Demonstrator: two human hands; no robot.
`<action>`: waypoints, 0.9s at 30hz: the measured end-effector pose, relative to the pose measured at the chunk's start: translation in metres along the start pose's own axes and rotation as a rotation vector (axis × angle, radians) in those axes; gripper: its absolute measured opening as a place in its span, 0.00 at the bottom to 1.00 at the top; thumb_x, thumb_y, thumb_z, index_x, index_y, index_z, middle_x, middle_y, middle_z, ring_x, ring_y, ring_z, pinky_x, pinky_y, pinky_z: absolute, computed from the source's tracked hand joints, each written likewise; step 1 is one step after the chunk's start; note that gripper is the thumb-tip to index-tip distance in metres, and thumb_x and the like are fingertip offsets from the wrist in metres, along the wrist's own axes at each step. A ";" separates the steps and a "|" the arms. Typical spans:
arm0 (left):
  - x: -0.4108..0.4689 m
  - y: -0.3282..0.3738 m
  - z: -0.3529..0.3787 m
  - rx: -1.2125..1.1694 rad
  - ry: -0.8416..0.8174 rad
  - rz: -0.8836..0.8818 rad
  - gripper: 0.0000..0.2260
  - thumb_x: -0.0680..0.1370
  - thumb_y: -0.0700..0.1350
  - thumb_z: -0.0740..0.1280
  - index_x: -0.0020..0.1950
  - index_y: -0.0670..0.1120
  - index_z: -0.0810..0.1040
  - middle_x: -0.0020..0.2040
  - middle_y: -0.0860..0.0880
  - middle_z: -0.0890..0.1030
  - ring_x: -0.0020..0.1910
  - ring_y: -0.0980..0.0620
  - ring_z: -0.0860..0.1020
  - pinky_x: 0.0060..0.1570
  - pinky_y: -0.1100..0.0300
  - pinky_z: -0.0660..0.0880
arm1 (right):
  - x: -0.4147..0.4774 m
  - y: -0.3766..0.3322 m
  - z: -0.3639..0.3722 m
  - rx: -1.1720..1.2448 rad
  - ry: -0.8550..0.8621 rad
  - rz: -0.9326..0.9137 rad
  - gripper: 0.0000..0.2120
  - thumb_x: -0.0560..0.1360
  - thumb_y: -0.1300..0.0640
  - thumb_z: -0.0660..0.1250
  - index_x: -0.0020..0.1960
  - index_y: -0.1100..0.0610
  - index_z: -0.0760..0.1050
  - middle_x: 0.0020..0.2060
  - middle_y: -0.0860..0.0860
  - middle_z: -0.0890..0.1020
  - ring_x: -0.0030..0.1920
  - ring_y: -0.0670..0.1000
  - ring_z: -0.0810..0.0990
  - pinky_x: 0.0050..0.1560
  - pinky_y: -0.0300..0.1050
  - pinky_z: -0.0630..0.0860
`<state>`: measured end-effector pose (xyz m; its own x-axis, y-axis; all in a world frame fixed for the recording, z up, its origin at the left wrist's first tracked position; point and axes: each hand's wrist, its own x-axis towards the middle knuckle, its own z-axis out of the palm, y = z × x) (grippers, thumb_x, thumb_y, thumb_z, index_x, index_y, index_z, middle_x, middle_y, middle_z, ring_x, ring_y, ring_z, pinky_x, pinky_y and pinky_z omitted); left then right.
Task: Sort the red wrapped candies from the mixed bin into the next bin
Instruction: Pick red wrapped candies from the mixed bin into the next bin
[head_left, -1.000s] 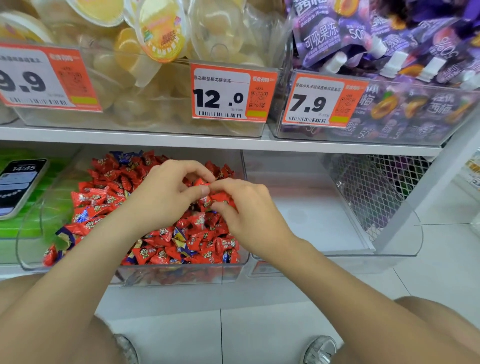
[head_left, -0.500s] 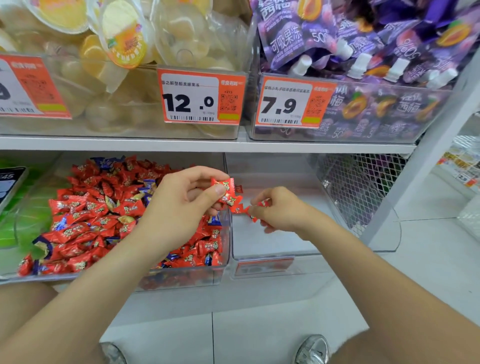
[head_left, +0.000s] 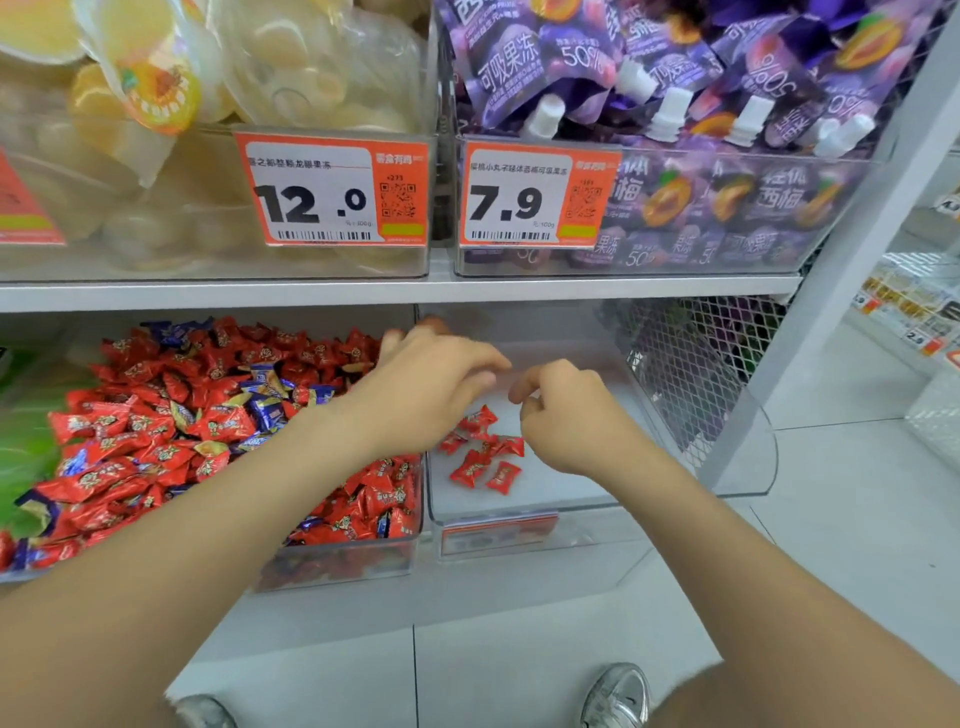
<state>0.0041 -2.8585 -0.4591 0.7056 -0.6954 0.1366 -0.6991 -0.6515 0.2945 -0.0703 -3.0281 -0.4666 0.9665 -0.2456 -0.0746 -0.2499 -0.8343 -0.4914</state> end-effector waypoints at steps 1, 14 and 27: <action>-0.010 -0.003 -0.002 -0.037 0.091 0.019 0.13 0.86 0.51 0.60 0.67 0.61 0.78 0.61 0.57 0.81 0.63 0.46 0.72 0.63 0.45 0.67 | -0.003 -0.003 0.002 -0.049 0.025 -0.032 0.18 0.79 0.62 0.59 0.64 0.54 0.81 0.60 0.59 0.83 0.63 0.63 0.79 0.58 0.53 0.79; -0.064 -0.080 -0.025 0.253 -0.053 -0.639 0.26 0.80 0.53 0.64 0.75 0.44 0.65 0.74 0.36 0.63 0.73 0.31 0.60 0.70 0.39 0.63 | -0.019 -0.115 0.072 -0.190 0.068 -0.575 0.14 0.77 0.63 0.64 0.62 0.61 0.76 0.56 0.58 0.79 0.57 0.60 0.76 0.56 0.49 0.72; -0.027 -0.130 -0.038 -0.118 -0.369 -0.419 0.19 0.66 0.60 0.67 0.53 0.54 0.79 0.45 0.50 0.85 0.43 0.47 0.84 0.46 0.50 0.81 | 0.050 -0.136 0.077 -0.119 0.039 -0.330 0.13 0.74 0.63 0.71 0.58 0.60 0.79 0.52 0.62 0.82 0.52 0.66 0.82 0.44 0.50 0.76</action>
<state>0.0800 -2.7439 -0.4655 0.8175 -0.4589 -0.3480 -0.3361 -0.8708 0.3588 0.0169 -2.8893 -0.4701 0.9939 0.0302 0.1061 0.0685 -0.9229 -0.3790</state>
